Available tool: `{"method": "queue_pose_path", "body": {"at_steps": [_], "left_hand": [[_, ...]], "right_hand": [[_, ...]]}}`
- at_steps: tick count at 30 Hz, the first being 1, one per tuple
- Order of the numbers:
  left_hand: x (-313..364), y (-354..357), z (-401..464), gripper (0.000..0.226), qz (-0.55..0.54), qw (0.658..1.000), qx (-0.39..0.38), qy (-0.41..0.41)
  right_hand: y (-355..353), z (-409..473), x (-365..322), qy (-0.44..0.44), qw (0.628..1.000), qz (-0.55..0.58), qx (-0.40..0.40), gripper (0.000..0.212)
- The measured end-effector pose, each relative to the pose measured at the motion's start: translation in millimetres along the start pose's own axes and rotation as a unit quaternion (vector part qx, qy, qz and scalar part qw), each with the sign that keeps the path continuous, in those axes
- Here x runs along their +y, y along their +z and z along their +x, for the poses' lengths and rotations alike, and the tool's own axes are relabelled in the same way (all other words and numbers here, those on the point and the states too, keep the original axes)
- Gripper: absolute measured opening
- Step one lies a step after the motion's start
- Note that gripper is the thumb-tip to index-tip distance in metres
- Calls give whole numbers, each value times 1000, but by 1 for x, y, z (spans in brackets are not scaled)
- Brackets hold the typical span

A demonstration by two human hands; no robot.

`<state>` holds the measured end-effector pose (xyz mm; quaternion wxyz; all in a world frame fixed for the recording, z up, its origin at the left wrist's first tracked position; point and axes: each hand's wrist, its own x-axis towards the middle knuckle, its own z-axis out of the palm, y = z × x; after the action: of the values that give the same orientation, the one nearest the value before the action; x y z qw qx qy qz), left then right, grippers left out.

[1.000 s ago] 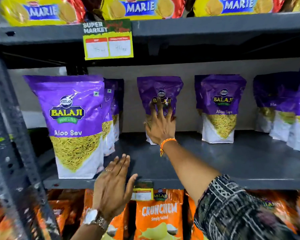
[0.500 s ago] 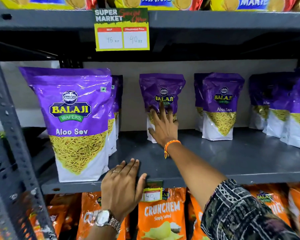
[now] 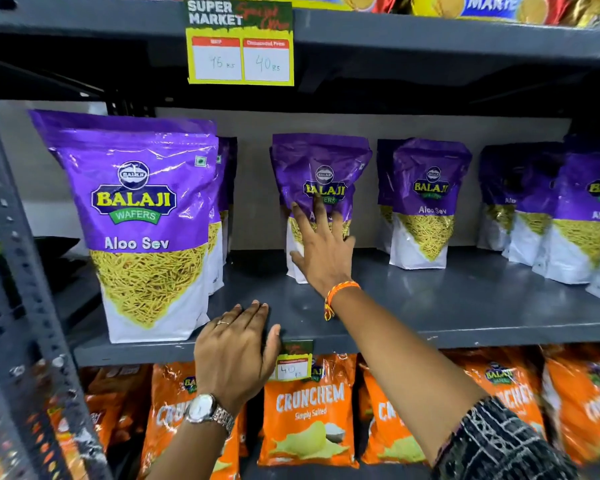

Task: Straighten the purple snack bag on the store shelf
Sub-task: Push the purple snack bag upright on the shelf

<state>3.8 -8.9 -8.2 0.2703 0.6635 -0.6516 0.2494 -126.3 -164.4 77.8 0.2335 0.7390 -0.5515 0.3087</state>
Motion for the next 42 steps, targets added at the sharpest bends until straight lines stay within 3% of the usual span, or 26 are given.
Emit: {"method": "queue_pose_path", "body": {"at_steps": [17, 42], "left_hand": [[6, -8, -3, 57, -10, 999, -31, -21], [7, -9, -4, 60, -19, 999, -21, -17]], "right_hand": [[-66, -74, -6, -14, 997, -30, 71, 98], [-94, -107, -11, -9, 997, -6, 76, 102]]}}
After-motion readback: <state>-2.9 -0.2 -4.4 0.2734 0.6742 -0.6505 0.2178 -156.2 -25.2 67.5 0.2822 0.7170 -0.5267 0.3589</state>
